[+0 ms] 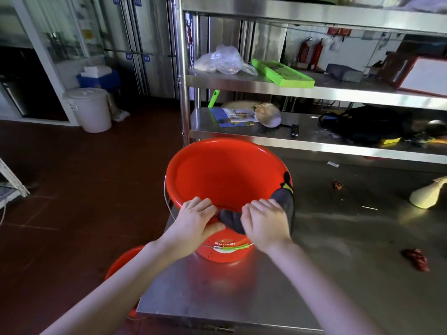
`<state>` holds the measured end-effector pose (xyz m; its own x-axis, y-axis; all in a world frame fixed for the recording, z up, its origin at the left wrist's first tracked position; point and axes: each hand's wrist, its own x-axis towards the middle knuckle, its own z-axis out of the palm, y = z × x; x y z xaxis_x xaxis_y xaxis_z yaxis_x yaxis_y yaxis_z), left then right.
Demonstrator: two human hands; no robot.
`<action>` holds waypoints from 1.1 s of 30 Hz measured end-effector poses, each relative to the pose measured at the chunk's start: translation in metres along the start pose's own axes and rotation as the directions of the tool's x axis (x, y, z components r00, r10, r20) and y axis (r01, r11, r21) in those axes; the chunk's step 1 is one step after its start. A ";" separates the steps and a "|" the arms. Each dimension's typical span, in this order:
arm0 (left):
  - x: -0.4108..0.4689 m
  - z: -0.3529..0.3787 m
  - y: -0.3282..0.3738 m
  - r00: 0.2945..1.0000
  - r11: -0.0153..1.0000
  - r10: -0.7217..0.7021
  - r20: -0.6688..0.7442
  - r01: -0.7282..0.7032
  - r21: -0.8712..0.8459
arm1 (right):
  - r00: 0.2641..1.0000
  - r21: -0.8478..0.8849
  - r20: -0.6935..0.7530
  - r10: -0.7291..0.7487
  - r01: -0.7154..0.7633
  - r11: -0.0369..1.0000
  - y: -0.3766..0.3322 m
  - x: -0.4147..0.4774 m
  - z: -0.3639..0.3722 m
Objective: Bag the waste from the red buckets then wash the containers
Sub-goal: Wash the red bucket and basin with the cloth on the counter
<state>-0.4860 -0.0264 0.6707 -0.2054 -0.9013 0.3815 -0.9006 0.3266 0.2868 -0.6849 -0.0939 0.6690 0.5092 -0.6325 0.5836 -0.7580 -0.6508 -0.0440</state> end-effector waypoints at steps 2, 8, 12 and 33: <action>0.003 0.002 0.000 0.998 0.999 -0.041 0.042 0.042 -0.014 | 0.993 0.052 0.082 -0.084 0.080 0.995 0.040 0.012 -0.008; -0.001 0.009 0.000 0.998 1.000 -0.022 -0.061 0.021 -0.020 | 0.982 0.103 0.171 0.081 -0.099 0.990 0.084 0.022 -0.009; -0.001 0.010 0.005 0.995 1.000 0.017 -0.093 -0.016 0.018 | 0.982 0.015 -0.064 0.177 -0.177 0.984 0.003 -0.013 0.008; -0.012 0.006 -0.025 0.994 0.996 0.042 -0.101 -0.034 0.079 | 0.964 -0.043 -0.070 0.255 -0.258 0.965 -0.011 -0.021 0.004</action>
<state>-0.4629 -0.0251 0.6534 -0.2028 -0.8534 0.4803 -0.9206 0.3333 0.2035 -0.6852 -0.0750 0.6544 0.2696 -0.7467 0.6081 -0.8804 -0.4469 -0.1585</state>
